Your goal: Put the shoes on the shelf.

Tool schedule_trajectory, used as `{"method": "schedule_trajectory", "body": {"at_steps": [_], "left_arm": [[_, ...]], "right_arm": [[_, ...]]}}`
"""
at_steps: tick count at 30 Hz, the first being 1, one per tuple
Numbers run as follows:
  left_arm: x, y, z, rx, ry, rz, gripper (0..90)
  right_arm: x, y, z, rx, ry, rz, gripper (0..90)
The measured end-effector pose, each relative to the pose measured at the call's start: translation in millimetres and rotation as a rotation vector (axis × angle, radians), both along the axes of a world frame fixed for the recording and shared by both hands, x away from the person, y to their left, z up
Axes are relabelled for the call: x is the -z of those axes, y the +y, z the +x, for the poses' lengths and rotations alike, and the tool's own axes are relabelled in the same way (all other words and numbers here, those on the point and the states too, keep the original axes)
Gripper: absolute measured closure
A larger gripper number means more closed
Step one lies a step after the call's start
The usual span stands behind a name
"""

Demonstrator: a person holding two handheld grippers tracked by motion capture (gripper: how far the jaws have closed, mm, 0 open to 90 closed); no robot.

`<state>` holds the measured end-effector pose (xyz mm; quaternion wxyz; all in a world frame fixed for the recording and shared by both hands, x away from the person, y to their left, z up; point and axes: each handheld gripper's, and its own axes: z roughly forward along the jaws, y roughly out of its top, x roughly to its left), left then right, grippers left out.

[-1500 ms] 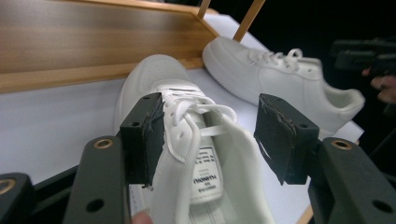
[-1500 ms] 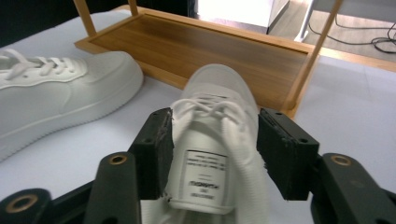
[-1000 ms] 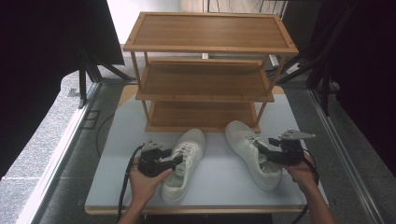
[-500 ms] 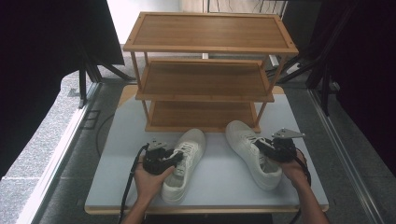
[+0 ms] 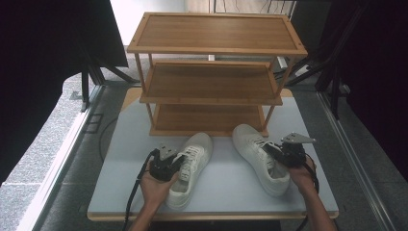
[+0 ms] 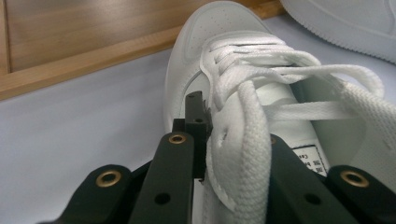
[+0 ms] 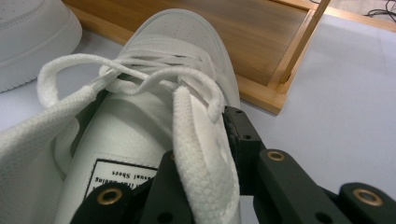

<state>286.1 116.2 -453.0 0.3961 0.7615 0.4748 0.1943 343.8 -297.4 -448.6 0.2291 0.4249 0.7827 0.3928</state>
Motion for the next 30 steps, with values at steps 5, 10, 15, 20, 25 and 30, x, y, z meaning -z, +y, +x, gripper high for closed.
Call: {"method": "schedule_trajectory", "body": {"at_steps": [5,10,15,20,25,30], "left_arm": [[-7.9,26.8,0.3,0.035,0.0,-0.214,83.0],[-10.0,49.8,-3.8,0.048,0.002,-0.394,82.8],[-22.9,62.9,-13.7,0.037,-0.029,-0.422,82.6],[-29.6,69.3,-20.4,0.025,-0.048,-0.452,82.6],[-36.4,71.8,-25.7,0.021,-0.065,-0.449,82.6],[-42.1,73.2,-30.0,0.021,-0.077,-0.434,82.6]], "right_arm": [[-0.8,-9.6,-6.8,0.025,-0.004,0.076,82.1],[-3.4,-26.7,-19.7,0.043,0.003,0.271,82.2],[-3.9,-30.6,-40.3,0.03,-0.039,0.423,82.2],[-5.7,-29.5,-48.5,0.016,-0.032,0.486,82.1],[-8.8,-28.1,-54.2,0.024,-0.035,0.517,82.1],[-12.2,-27.4,-57.4,0.01,-0.052,0.567,82.1]]}}
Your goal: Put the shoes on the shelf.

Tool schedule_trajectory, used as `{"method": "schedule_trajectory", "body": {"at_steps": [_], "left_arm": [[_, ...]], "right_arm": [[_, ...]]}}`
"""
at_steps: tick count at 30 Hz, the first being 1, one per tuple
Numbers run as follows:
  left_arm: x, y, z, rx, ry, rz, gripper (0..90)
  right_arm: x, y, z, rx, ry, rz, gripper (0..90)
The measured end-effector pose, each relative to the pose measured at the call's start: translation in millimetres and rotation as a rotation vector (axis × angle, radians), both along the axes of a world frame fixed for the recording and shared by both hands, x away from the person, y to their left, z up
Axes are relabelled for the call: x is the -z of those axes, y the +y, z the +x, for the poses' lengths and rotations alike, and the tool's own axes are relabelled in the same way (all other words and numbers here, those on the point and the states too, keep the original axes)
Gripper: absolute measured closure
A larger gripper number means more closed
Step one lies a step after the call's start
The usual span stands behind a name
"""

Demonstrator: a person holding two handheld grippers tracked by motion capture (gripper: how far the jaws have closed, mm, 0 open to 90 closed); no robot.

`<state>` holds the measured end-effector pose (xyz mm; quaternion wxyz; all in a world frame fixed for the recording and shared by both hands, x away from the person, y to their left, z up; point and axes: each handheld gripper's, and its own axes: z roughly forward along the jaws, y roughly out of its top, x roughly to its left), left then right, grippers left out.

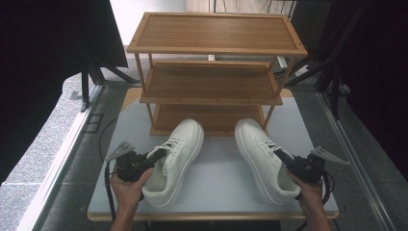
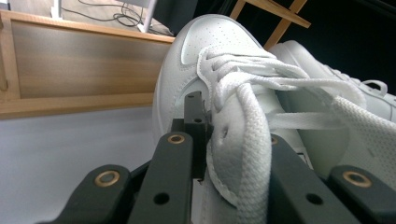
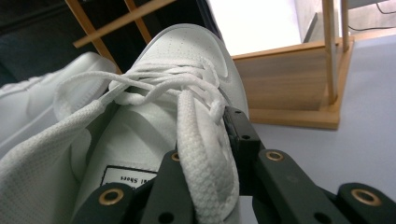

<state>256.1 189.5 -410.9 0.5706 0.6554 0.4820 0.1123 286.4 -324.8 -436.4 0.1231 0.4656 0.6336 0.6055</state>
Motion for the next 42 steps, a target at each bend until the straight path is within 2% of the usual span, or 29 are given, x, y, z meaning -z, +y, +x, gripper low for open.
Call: {"method": "schedule_trajectory", "body": {"at_steps": [3,8,11,13,17,18,24,33,38,42], "left_arm": [[-2.7,0.4,-1.7,-0.002,-0.012,0.004,82.6],[-9.5,1.6,-6.1,0.001,-0.033,-0.018,82.6],[-15.3,0.9,-9.9,0.01,-0.053,-0.028,82.6],[-17.7,0.2,-11.2,0.015,-0.06,-0.034,82.6],[-20.7,0.7,-12.4,0.022,-0.065,-0.037,82.5],[-21.5,0.9,-13.0,0.023,-0.067,-0.039,82.5],[-23.8,0.6,-14.7,0.018,-0.075,-0.034,82.4],[-32.8,-2.3,-10.6,0.016,-0.096,-0.026,82.5],[-42.6,-8.3,-5.9,0.018,-0.125,-0.044,82.5],[-49.1,-15.4,0.0,0.027,-0.133,-0.058,82.5]], "right_arm": [[-2.8,1.2,-1.1,-0.01,-0.009,0.008,82.0],[-7.7,2.9,-3.6,-0.012,-0.024,0.02,81.8],[-12.4,1.9,-5.5,-0.005,-0.045,0.059,81.8],[-14.9,1.4,-6.8,-0.004,-0.049,0.067,81.8],[-18.9,1.0,-9.2,-0.005,-0.064,0.061,81.8],[-20.1,1.8,-10.6,0.006,-0.085,0.058,81.8],[-21.9,1.4,-11.4,0.011,-0.093,0.055,81.7],[-29.7,6.8,-11.6,0.01,-0.102,0.095,81.6],[-36.9,9.8,-10.4,0.009,-0.116,0.108,81.5],[-42.1,13.8,-6.1,0.001,-0.12,0.121,81.5]]}}
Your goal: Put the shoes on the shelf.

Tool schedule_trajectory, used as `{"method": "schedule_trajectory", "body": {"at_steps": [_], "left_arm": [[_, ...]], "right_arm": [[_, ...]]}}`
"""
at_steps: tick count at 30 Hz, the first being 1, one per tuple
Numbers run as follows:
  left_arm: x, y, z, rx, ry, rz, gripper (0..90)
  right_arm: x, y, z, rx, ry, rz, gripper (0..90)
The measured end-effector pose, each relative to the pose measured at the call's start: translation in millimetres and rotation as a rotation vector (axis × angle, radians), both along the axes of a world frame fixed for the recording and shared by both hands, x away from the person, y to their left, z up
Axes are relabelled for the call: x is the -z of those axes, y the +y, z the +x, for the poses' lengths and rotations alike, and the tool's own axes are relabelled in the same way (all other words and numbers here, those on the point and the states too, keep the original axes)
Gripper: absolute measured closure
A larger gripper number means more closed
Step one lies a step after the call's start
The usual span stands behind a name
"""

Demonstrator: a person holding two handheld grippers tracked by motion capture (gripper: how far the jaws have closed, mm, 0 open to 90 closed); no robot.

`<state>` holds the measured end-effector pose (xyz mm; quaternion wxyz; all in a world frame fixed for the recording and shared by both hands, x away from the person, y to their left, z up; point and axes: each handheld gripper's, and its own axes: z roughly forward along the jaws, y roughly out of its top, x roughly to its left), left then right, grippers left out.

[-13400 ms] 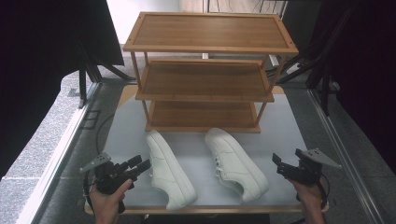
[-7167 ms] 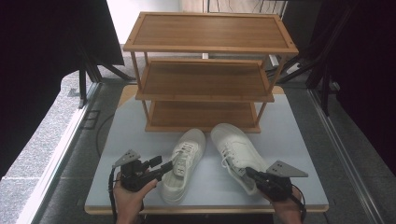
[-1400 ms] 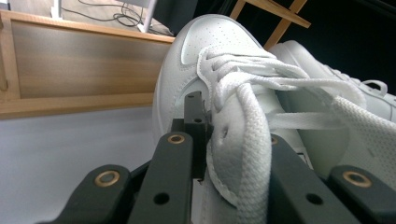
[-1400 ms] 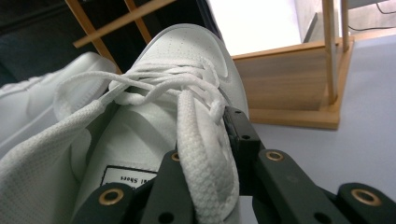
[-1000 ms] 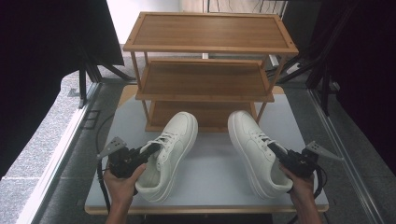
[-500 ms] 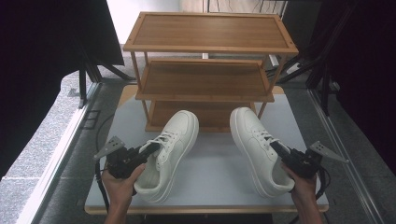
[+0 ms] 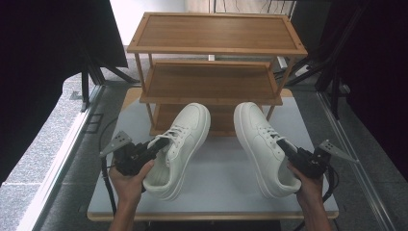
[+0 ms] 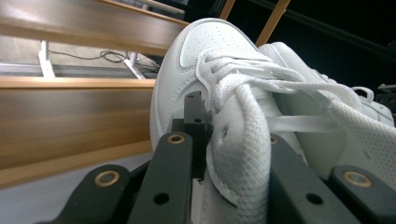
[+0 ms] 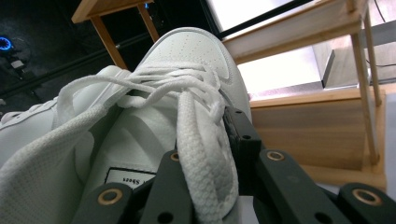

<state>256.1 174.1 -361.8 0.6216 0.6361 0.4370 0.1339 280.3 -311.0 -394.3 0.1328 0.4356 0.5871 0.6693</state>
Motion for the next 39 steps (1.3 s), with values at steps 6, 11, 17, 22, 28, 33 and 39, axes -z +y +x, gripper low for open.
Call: {"method": "schedule_trajectory", "body": {"at_steps": [6,11,17,22,28,33,39], "left_arm": [[-12.0,-12.5,9.2,0.016,-0.013,0.005,82.3],[-25.0,-20.3,13.5,0.023,-0.027,0.011,82.3],[-40.2,-27.0,20.2,0.019,-0.039,0.008,82.3],[-49.8,-31.5,24.9,0.012,-0.045,0.019,82.3],[-55.1,-33.9,30.0,0.005,-0.036,0.018,82.2],[-61.2,-35.3,38.6,0.012,-0.024,0.002,82.2],[-72.3,-36.3,46.4,-0.001,-0.038,0.003,82.1]], "right_arm": [[-11.5,4.6,5.7,-0.006,-0.024,0.03,81.5],[-22.6,6.6,8.4,-0.013,-0.04,0.042,81.5],[-34.0,7.6,12.3,-0.002,-0.05,0.058,81.5],[-47.6,10.1,18.4,0.005,-0.038,0.043,81.5],[-58.9,14.2,24.2,0.018,-0.048,0.03,81.5],[-70.2,17.5,30.0,0.023,-0.056,0.026,81.5],[-81.5,16.7,35.2,0.036,-0.054,0.03,81.5]]}}
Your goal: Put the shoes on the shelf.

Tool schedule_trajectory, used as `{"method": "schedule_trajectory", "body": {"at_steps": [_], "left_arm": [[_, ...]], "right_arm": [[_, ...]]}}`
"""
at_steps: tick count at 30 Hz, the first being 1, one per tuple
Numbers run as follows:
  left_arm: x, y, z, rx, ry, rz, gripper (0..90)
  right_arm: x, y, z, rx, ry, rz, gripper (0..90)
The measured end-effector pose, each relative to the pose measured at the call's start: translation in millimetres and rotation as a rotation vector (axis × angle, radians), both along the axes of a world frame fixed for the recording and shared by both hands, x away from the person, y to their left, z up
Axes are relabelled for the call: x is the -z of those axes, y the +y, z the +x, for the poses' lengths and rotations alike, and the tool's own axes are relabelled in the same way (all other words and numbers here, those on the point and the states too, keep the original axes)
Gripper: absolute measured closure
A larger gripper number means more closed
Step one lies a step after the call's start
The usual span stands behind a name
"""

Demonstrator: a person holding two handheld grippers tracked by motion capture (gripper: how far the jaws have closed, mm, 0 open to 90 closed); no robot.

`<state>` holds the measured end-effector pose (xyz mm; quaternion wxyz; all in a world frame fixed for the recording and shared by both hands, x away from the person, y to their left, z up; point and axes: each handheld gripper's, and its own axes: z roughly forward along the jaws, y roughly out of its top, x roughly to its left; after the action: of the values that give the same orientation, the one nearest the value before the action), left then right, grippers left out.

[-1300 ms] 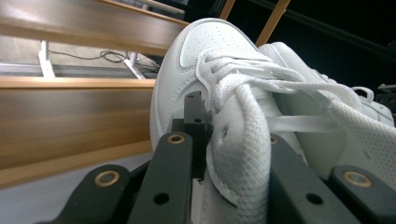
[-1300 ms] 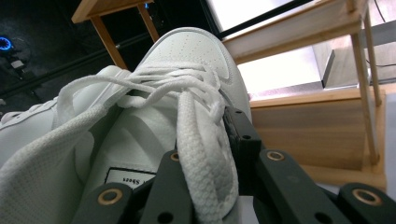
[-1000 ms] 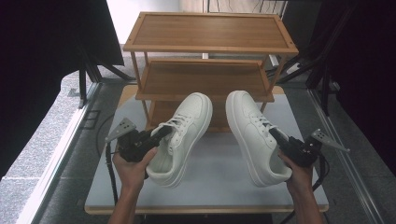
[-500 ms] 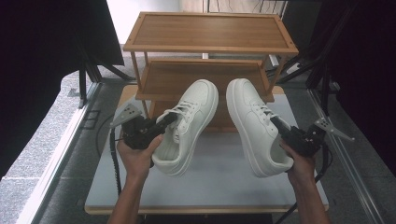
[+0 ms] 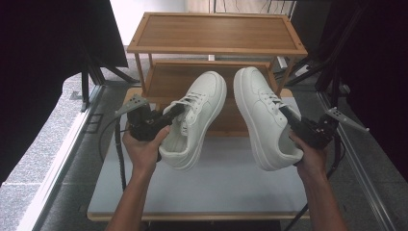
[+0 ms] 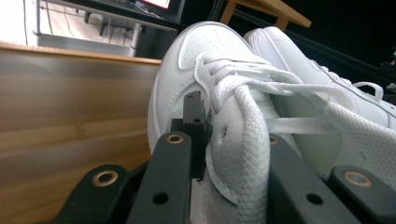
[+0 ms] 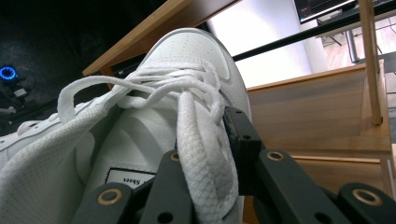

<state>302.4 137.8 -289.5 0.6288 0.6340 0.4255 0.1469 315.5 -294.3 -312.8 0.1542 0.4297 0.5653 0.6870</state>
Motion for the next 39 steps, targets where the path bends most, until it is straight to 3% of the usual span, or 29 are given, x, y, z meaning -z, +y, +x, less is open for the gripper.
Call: {"method": "schedule_trajectory", "body": {"at_steps": [16,22,39], "left_arm": [[-6.6,-1.8,9.6,-0.008,0.012,0.001,82.0],[-13.9,-9.2,19.6,-0.005,0.008,0.04,82.0],[-18.5,-10.0,34.3,-0.017,0.022,0.004,81.9]], "right_arm": [[-3.2,-0.6,9.6,0.033,0.025,0.024,81.4],[-3.4,2.0,12.0,0.041,0.033,0.024,81.4],[-11.2,14.4,17.8,0.07,0.055,0.003,81.1]]}}
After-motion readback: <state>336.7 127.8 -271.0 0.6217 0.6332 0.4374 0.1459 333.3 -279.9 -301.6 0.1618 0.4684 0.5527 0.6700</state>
